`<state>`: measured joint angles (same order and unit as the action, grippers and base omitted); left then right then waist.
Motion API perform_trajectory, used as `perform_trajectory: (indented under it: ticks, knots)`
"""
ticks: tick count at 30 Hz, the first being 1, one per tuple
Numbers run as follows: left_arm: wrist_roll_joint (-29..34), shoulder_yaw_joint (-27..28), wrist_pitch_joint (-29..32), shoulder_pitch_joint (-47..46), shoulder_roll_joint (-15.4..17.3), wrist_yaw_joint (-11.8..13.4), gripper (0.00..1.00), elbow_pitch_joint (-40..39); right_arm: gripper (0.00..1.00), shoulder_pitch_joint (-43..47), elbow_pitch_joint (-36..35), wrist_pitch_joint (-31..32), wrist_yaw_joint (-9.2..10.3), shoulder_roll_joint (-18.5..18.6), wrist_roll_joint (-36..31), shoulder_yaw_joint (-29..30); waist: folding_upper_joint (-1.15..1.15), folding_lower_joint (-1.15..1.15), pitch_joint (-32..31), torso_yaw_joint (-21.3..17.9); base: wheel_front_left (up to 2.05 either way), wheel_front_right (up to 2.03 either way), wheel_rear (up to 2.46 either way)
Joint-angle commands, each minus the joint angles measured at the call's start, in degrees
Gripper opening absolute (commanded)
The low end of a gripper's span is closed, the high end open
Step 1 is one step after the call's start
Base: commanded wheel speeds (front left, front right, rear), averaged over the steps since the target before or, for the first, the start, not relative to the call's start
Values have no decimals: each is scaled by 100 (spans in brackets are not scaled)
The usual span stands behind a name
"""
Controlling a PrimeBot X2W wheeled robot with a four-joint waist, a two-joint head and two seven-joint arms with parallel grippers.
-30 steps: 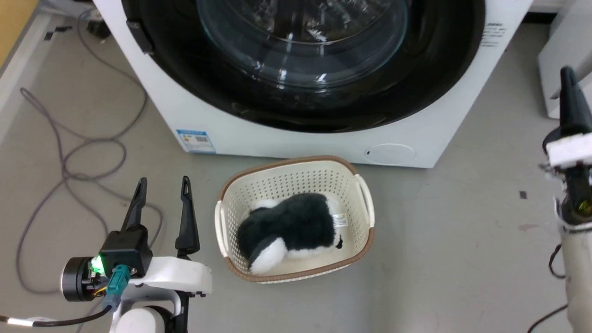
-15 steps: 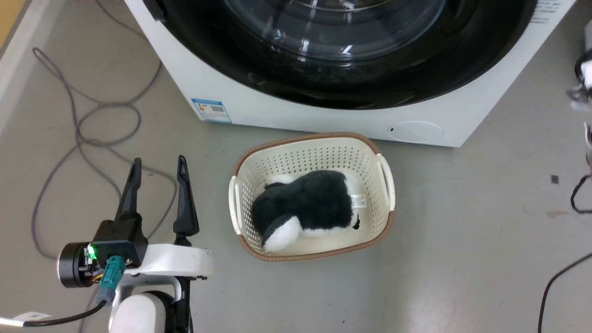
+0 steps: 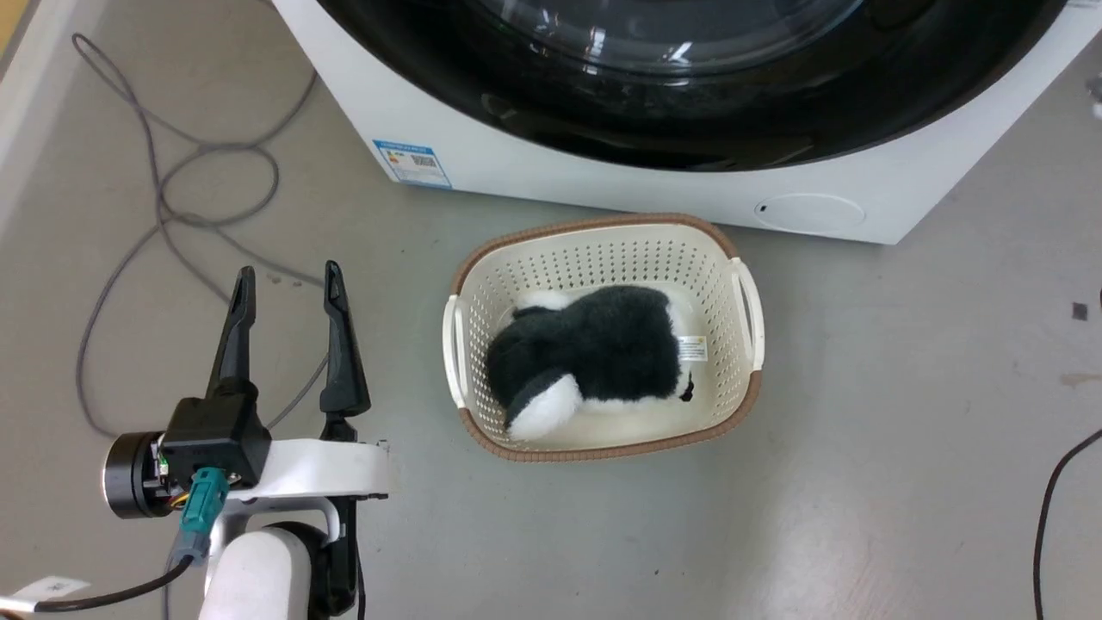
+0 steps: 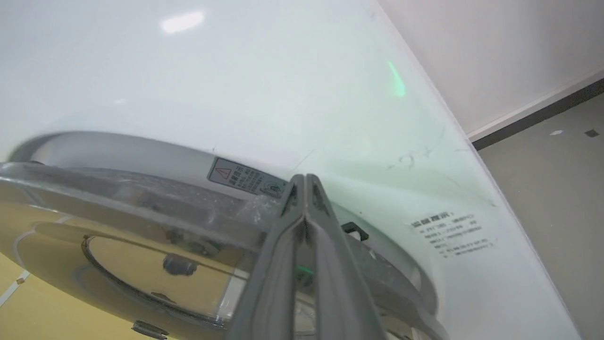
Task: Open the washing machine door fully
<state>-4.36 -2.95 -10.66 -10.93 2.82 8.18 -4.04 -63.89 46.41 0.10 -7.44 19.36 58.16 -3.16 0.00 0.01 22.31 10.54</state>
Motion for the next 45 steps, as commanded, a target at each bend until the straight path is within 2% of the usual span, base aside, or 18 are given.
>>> perform_trajectory:
  ticks: [1, 8, 20, 32, 37, 45]
  knots:
    - [-65, -8, -68, -135, 6, 63, 100, -47, 0, -267, 169, 98, -4, 70, 176, -90, 0, -1, 63, 30, 0, 0, 0]
    - [-96, -40, -152, -242, 6, 136, 100, -51, 0, -533, 329, 627, -4, 179, 519, -386, 0, -1, 199, 102, 0, 0, 0]
    - [-160, -26, -295, -293, 6, 193, 100, 36, 0, -620, 292, 1965, -4, 537, 1411, -844, 0, -1, 194, 161, 0, 0, 0]
    - [-153, 36, -427, -238, 6, 185, 100, 138, 0, -505, 218, 2636, -5, 754, 2266, -1198, 0, -1, -2, 131, 0, 0, 0]
    - [-122, 60, -434, -54, 6, 172, 100, 188, 0, -38, -143, 2923, -5, 755, 2470, -1300, 0, -1, -276, 61, 0, 0, 0]
    - [9, 150, -434, 233, 6, 14, 100, 279, 0, 933, -1071, 3309, -5, 670, 2636, -1621, 0, -1, -685, -85, 0, 0, 0]
